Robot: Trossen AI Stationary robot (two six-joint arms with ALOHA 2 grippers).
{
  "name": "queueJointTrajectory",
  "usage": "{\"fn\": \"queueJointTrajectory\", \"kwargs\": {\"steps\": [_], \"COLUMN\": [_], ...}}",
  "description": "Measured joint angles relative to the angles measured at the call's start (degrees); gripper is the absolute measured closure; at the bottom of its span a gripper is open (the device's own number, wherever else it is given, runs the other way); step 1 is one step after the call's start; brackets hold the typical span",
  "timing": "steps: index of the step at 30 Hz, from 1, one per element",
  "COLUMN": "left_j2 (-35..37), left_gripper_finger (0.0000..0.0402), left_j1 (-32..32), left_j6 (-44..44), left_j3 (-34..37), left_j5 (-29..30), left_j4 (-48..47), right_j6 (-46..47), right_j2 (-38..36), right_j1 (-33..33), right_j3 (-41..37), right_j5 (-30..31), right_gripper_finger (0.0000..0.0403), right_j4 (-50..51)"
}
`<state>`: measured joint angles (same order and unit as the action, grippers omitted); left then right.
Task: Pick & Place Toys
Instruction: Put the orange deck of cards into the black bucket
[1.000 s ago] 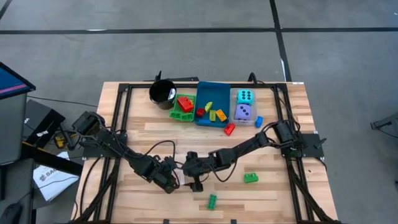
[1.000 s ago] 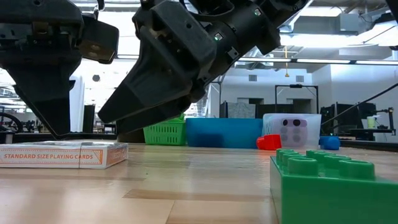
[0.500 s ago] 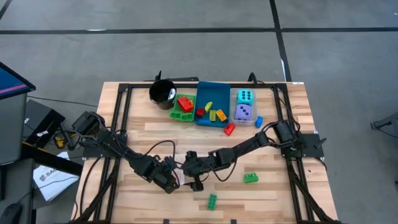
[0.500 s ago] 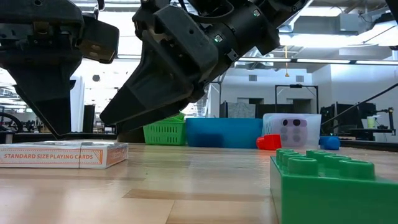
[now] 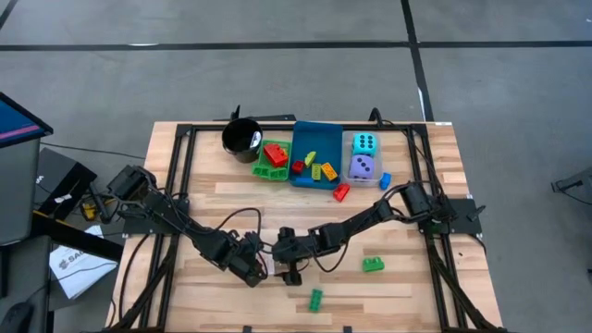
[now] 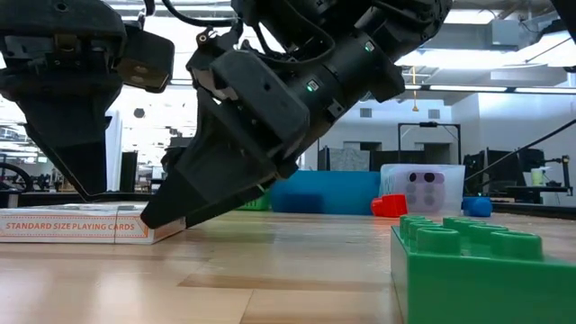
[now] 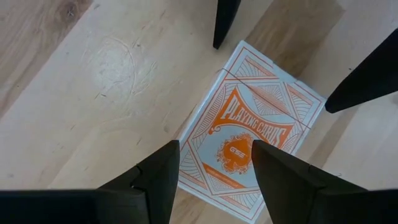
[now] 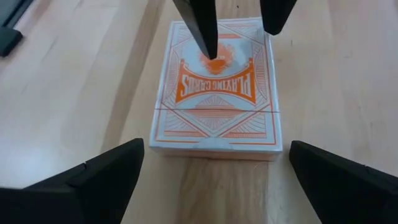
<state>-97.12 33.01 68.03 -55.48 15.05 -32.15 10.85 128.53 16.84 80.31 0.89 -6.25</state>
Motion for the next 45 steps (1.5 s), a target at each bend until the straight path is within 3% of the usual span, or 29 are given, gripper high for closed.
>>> {"fn": "queueJointTrajectory", "kwargs": {"steps": [45], "left_j2": [0.0], "left_gripper_finger": [0.0207], "left_j1": [-2.6], "left_j6": [0.0], "left_j3": [0.0], "left_j5": [-0.1], "left_j4": [1.8], "right_j6": [-3.7], "right_j2": [0.2], "right_j1": [1.1], "right_j3": [0.0], "right_j5": [3.8], "right_gripper_finger": [0.0006], "right_j4": [-3.3]}}
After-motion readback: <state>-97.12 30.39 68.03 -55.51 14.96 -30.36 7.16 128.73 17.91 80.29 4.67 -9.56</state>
